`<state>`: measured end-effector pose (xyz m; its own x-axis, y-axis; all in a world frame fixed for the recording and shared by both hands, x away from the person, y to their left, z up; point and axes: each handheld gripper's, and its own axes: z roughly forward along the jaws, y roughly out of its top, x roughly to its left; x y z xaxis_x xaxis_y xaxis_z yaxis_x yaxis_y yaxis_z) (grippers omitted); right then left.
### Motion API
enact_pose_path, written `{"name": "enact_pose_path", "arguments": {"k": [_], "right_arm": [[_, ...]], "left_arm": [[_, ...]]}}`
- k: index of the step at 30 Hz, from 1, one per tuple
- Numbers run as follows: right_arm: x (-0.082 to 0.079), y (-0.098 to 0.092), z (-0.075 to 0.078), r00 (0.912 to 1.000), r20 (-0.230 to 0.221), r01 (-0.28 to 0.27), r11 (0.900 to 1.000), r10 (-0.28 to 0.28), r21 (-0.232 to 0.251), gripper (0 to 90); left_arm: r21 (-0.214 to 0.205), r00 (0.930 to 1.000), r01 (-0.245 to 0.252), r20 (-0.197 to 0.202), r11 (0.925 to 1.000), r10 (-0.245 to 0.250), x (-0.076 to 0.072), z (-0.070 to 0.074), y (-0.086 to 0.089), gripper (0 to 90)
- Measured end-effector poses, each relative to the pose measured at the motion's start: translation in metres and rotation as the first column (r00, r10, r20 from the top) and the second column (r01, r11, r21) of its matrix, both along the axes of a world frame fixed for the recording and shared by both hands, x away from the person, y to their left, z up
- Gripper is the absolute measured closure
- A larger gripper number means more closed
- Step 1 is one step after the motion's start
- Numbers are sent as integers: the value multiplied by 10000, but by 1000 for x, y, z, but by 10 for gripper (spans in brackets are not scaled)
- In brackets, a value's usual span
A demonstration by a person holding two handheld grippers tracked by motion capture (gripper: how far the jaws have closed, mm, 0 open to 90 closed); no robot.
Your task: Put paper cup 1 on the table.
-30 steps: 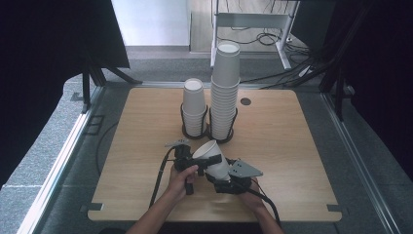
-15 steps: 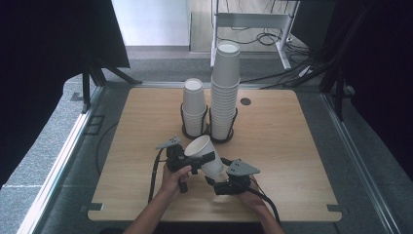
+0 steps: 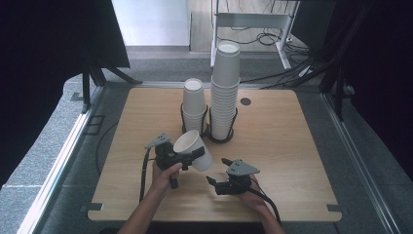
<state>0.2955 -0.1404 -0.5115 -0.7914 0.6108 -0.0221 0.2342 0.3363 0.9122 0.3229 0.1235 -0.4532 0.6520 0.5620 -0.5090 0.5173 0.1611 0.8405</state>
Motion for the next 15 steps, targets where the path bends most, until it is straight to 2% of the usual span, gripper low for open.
{"name": "enact_pose_path", "arguments": {"k": [3,8,15], "right_arm": [[1,-1,-1,10000,-22,28,10000,-28,8,142],[1,-2,-1,10000,-10,88,10000,-88,11,144],[1,-4,-1,9999,-1,161,9999,-161,1,147]], "left_arm": [[96,9998,-195,62,9998,195,0,1,4,145],[479,9984,-520,253,9975,508,0,3,12,145],[652,9948,-976,357,9931,955,0,3,24,145]]}}
